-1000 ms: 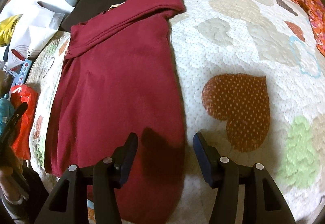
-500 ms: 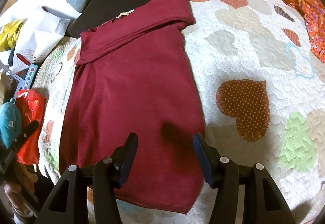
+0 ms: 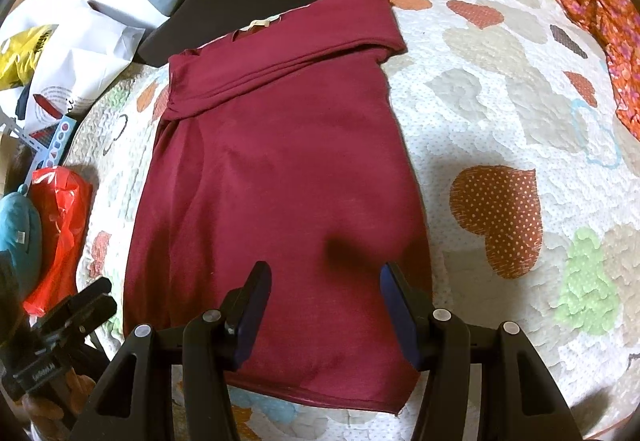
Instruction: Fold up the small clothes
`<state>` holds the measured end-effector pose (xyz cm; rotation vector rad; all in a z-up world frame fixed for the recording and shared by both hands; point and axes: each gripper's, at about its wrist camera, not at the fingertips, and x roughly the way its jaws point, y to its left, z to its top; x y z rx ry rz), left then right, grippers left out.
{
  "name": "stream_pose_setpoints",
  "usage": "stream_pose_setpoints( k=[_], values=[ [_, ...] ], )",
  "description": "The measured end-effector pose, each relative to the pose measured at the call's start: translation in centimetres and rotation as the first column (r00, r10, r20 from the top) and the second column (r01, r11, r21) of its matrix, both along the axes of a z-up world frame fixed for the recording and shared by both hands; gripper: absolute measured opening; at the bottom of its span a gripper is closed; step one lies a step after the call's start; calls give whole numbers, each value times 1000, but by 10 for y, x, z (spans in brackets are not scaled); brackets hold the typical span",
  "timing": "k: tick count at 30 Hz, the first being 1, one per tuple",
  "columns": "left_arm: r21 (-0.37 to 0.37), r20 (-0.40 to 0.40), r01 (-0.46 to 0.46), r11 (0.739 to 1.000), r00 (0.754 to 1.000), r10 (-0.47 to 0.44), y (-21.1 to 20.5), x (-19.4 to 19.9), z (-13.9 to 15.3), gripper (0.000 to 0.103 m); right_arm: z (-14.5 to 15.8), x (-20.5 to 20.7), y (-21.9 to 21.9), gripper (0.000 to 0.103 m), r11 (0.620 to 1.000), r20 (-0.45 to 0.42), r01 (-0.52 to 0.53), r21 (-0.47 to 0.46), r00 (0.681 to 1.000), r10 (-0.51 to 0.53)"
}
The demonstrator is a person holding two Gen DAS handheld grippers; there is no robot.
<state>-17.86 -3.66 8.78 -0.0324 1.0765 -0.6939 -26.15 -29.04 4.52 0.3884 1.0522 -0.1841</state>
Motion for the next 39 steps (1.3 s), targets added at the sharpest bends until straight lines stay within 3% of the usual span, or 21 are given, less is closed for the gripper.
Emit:
stream_pose_setpoints(
  k=[8, 23, 31, 34, 39],
  values=[
    [3, -191, 48, 999, 980, -46, -10, -4, -28, 64, -1, 5, 7, 55, 1000, -12, -10, -5, 1000, 10],
    [39, -172, 84, 996, 982, -77, -18, -11, -34, 64, -12, 8, 14, 55, 1000, -28, -12, 6, 1000, 12],
    [100, -105, 118, 988, 989, -108, -26, -19, -36, 64, -12, 9, 19, 55, 1000, -24, -7, 3, 1000, 7],
    [171, -1, 71, 983, 997, -72, -27, -17, -33, 64, -12, 7, 17, 55, 1000, -21, -1, 0, 1000, 1],
    [213, 98, 32, 976, 994, -54, -25, -16, -30, 64, -11, 1, 14, 55, 1000, -14, 4, 10, 1000, -4]
  ],
)
